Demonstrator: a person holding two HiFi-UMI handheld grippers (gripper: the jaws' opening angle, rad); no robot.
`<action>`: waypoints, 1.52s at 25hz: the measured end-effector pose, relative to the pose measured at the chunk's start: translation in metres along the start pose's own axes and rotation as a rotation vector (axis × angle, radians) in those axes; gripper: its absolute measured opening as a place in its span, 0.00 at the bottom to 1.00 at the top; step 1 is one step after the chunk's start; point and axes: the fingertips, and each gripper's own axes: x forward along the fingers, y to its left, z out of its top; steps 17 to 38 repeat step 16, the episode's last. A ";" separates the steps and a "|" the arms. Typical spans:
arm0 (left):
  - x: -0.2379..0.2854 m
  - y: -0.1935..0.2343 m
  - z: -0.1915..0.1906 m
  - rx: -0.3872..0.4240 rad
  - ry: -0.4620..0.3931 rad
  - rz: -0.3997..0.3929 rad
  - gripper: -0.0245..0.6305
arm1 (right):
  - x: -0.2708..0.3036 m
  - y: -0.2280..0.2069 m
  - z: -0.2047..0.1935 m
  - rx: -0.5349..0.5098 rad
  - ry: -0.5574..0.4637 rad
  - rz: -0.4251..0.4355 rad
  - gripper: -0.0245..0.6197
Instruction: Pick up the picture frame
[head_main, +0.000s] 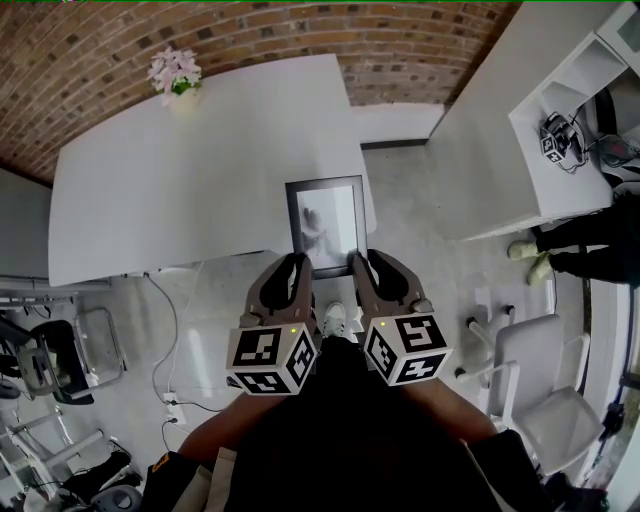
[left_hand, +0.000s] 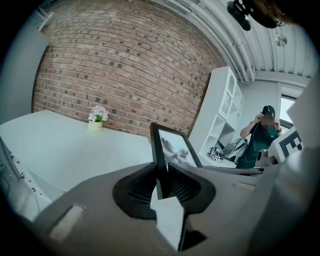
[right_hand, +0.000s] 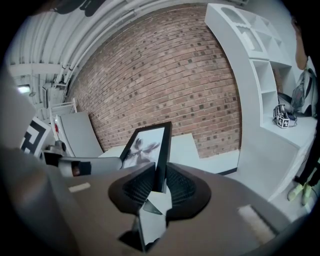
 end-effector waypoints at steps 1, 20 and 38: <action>0.000 0.000 0.000 0.000 0.000 0.000 0.14 | 0.000 0.000 0.000 -0.001 0.000 0.000 0.15; 0.005 -0.001 -0.004 -0.002 0.008 0.007 0.14 | 0.004 -0.005 -0.001 -0.007 0.011 0.010 0.15; 0.005 -0.001 -0.004 -0.002 0.008 0.007 0.14 | 0.004 -0.005 -0.001 -0.007 0.011 0.010 0.15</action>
